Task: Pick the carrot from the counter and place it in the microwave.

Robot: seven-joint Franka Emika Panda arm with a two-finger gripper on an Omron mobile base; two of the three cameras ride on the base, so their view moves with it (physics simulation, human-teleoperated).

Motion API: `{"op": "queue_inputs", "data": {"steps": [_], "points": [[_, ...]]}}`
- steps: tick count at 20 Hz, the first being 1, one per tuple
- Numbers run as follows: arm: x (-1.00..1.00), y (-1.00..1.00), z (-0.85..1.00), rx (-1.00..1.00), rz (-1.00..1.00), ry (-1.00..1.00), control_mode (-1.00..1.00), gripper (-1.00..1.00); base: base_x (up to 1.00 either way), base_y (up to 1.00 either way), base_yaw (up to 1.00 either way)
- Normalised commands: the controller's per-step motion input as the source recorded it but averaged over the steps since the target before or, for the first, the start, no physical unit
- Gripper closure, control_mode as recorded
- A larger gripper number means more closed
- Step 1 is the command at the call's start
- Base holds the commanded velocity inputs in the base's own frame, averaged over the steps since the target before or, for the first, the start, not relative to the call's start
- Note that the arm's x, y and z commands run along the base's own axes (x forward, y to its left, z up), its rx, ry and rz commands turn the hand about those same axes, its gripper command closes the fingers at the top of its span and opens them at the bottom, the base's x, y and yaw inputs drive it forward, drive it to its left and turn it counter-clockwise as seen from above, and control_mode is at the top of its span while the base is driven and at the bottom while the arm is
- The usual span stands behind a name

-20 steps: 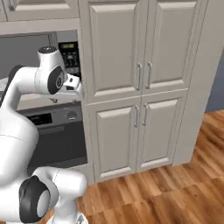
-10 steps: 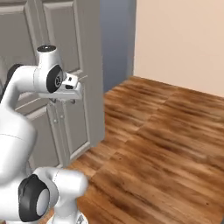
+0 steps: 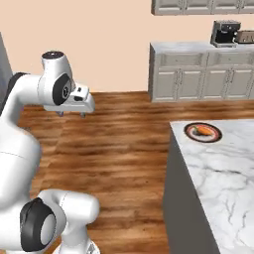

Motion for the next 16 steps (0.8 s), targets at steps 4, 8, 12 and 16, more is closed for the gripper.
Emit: {"op": "queue_inputs", "data": {"steps": [4, 8, 12, 16], "points": [[0.0, 0.0, 0.0, 0.0, 0.0, 0.0, 1.0, -1.0, 0.04, 0.05, -0.97], [0.0, 0.0, 0.0, 0.0, 0.0, 0.0, 1.0, -1.0, 0.19, 0.12, -0.92], [0.0, 0.0, 0.0, 0.0, 0.0, 0.0, 1.0, -1.0, 0.44, 0.19, -0.83], [0.0, 0.0, 0.0, 0.0, 0.0, 0.0, 1.0, -1.0, 0.97, 0.82, -0.6]]}}
